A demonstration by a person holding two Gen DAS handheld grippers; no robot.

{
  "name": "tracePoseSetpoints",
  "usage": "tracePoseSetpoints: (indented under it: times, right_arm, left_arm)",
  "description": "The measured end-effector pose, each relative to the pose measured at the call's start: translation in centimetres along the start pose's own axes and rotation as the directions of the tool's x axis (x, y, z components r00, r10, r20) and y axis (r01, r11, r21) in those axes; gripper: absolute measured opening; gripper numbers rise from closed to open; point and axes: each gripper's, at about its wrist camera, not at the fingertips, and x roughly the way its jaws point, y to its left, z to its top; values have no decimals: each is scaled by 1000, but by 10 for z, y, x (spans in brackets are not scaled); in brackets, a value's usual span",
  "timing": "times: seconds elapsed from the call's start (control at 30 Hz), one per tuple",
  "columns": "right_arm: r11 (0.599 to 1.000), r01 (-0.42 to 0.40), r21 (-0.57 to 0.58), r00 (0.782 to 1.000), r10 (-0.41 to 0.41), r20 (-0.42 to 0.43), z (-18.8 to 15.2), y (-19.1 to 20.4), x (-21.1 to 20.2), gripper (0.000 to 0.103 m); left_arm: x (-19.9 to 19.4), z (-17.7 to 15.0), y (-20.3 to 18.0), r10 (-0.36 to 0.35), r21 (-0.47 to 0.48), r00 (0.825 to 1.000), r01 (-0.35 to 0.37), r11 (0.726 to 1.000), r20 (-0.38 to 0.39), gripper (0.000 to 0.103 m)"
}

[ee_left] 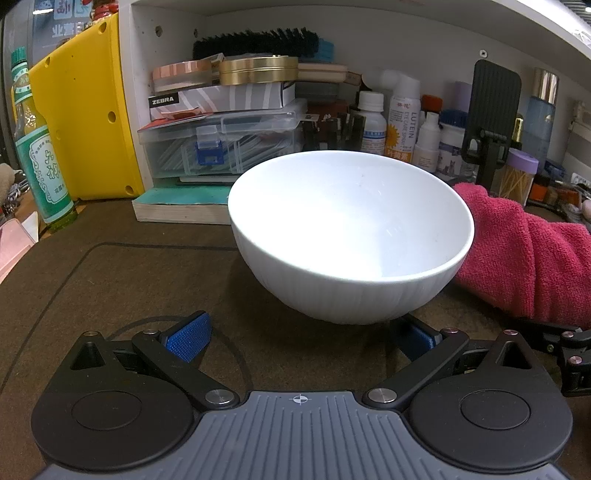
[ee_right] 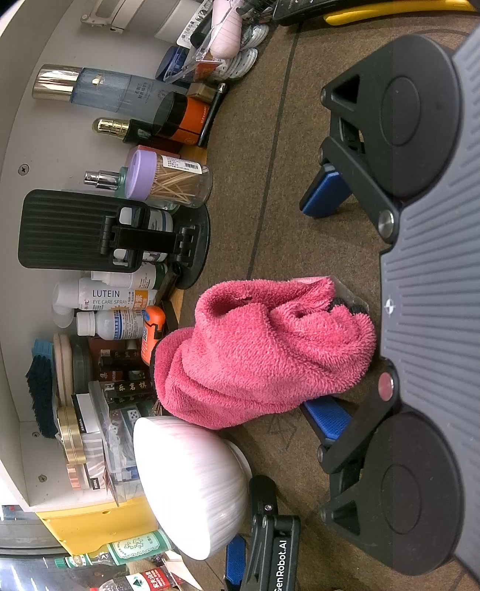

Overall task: Clean bowl
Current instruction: 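Reach the left gripper toward the white bowl rim while the right approaches the pink towel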

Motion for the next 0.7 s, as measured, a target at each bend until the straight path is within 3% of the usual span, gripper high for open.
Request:
tracePoseSetpoints:
  times: [0.27, 0.37, 0.47, 0.57, 0.63, 0.7]
  right_arm:
    - [1000, 0, 2, 1000, 0, 1, -2, 1, 1, 103]
    - [1000, -4, 5, 1000, 4, 1, -2, 1, 1, 103]
    - [1000, -14, 3, 1000, 14, -2, -2, -2, 1, 103]
    - [999, -16, 30, 1000, 16, 7, -1, -4, -5, 103]
    - [999, -17, 48, 999, 15, 47, -3, -8, -10, 103]
    - [998, -18, 54, 999, 16, 41, -3, -10, -8, 103]
  left_arm:
    - [1, -14, 22, -83, 21, 996, 84, 996, -44, 103]
    - [-5, -26, 28, -149, 12, 988, 150, 989, -39, 103]
    - [-11, -26, 45, -257, -73, 966, 254, 964, -35, 103]
    - [-21, -21, 70, -408, -298, 913, 393, 870, 10, 103]
    - [-27, -17, 85, -439, -434, 897, 419, 798, 57, 103]
    - [-22, -2, 91, -478, -523, 878, 416, 744, 18, 103]
